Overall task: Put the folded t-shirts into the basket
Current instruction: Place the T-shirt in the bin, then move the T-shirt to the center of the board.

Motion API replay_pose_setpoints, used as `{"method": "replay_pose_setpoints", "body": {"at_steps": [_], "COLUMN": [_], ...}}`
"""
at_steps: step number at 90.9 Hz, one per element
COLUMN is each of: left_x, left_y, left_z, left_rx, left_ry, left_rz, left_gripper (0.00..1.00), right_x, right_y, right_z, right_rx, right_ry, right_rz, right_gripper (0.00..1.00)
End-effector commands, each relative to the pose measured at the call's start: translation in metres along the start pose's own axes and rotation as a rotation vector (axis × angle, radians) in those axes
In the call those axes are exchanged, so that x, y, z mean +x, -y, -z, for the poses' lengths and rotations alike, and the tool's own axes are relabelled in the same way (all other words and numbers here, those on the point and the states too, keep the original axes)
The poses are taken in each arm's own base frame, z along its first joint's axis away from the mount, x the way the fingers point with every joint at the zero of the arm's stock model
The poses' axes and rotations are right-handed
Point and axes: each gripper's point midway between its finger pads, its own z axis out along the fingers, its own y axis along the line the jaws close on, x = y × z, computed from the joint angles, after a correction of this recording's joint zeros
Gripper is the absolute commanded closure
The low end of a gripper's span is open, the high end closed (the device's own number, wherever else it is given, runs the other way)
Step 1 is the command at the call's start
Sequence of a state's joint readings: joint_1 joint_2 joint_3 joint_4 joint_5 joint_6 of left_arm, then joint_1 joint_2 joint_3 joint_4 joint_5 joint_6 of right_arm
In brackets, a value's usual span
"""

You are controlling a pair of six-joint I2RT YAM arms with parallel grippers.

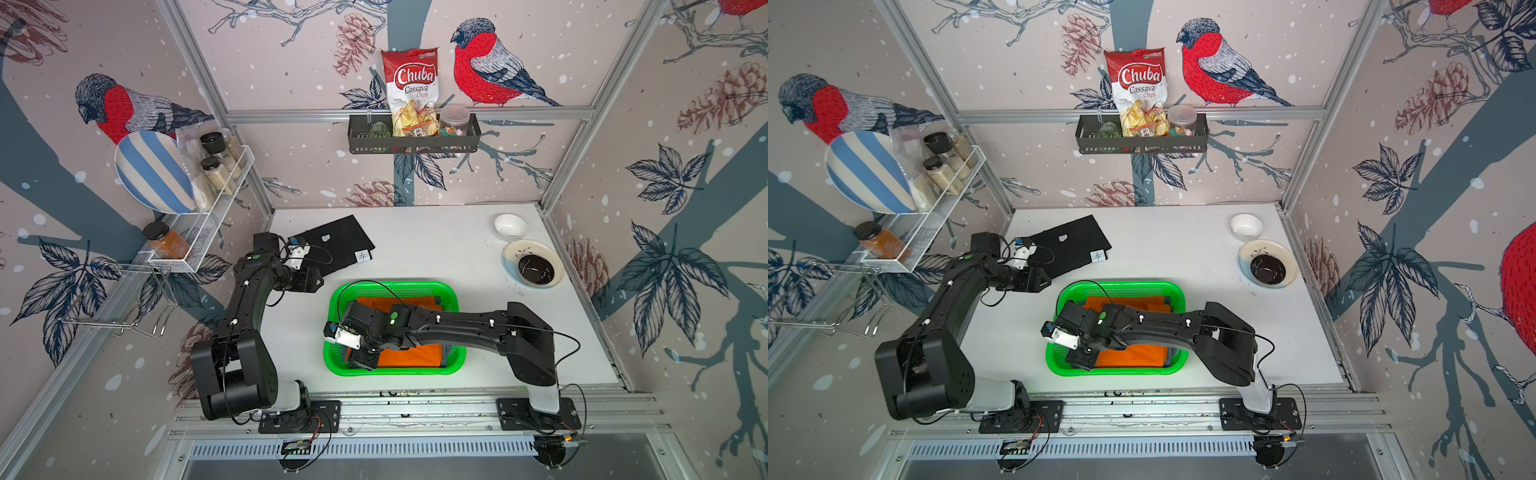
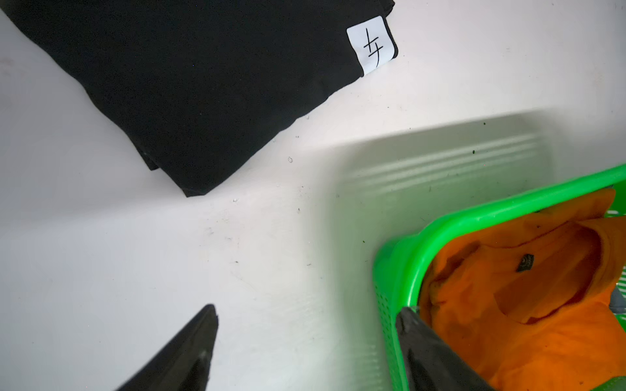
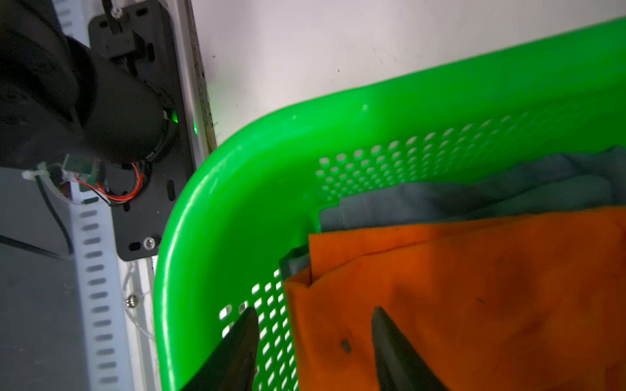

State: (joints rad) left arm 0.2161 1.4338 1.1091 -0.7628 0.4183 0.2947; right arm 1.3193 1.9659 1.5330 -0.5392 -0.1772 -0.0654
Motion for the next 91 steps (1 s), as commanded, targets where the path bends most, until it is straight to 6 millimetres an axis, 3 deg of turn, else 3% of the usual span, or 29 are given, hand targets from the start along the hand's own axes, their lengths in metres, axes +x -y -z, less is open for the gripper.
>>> {"method": "replay_pose_setpoints", "body": {"at_steps": [1,12,15,29,45,55,65,91], "left_x": [-0.020,-0.030,-0.042,-0.064,-0.079,-0.086,-0.088,-0.071], "left_y": [-0.006,-0.010,-0.011,-0.026,-0.063,-0.075,-0.090,-0.102], "left_z": [0.001,-0.006,-0.003,-0.014,-0.036,-0.057,-0.074,-0.093], "left_rx": [-0.019,-0.044,-0.061,-0.133,-0.250,-0.274,-0.317,-0.346], "left_ry": [0.058,0.064,0.088,0.111,0.075,0.052,0.002,-0.067], "left_rz": [-0.033,-0.066,-0.087,-0.087,0.021,0.020,0.041,0.073], "left_gripper": [0.14,0.12,0.12,0.12,0.13,0.14,0.14,0.11], "right_x": [-0.032,-0.041,-0.041,-0.023,0.007,0.012,0.005,-0.041], "right_y": [0.008,0.055,0.071,0.153,0.244,0.286,0.320,0.382], "right_z": [0.040,0.082,0.093,0.133,0.153,0.142,0.110,0.038], "right_rx": [-0.044,0.050,0.082,0.288,0.438,0.460,0.460,0.379], "right_ry": [0.167,0.267,0.288,0.344,0.372,0.368,0.355,0.420], "right_rz": [-0.102,-0.247,-0.300,-0.535,-0.818,-0.861,-0.845,-0.886], "right_gripper": [0.47,0.45,0.45,0.44,0.42,0.42,0.43,0.42]}}
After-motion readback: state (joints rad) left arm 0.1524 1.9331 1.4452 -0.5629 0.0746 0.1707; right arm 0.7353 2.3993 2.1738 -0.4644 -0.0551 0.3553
